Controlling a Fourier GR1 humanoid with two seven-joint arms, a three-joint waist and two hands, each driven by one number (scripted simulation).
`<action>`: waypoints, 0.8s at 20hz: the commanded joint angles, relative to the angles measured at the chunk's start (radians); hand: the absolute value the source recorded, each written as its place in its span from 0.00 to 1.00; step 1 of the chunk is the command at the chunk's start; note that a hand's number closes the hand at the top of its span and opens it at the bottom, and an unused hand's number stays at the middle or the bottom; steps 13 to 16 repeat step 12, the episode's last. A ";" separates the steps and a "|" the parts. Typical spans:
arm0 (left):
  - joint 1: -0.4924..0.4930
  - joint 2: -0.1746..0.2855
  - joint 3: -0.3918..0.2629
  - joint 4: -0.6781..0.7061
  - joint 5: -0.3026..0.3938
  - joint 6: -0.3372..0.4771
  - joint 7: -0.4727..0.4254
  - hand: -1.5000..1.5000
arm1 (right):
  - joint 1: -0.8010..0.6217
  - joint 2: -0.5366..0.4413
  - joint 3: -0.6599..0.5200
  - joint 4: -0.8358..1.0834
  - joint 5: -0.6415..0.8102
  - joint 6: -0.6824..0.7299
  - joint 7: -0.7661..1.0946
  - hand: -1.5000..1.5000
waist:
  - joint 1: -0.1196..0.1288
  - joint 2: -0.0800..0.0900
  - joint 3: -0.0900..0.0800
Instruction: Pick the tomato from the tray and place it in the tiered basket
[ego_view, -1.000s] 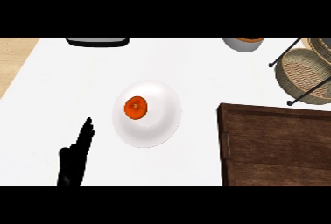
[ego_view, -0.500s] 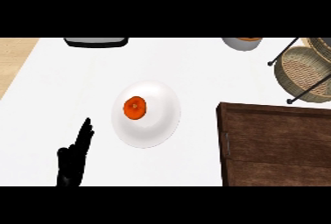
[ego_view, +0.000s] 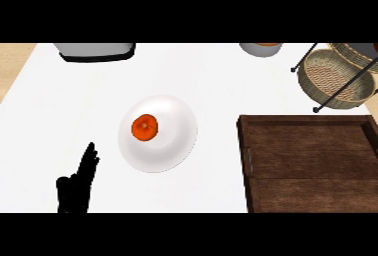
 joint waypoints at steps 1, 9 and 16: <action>-0.011 0.016 0.015 -0.018 0.006 0.000 0.032 0.50 | 0.126 0.051 -0.023 -0.253 0.008 0.088 0.098 0.00 | -0.031 -0.006 -0.008; 0.048 0.000 0.025 -0.017 -0.008 0.027 -0.001 0.50 | 0.393 0.185 -0.044 -0.718 -0.107 0.332 0.158 0.00 | -0.087 -0.016 -0.010; 0.032 0.000 0.032 -0.051 0.010 0.031 0.028 0.50 | 0.504 0.239 -0.059 -0.910 -0.209 0.422 0.164 0.00 | -0.090 -0.014 -0.007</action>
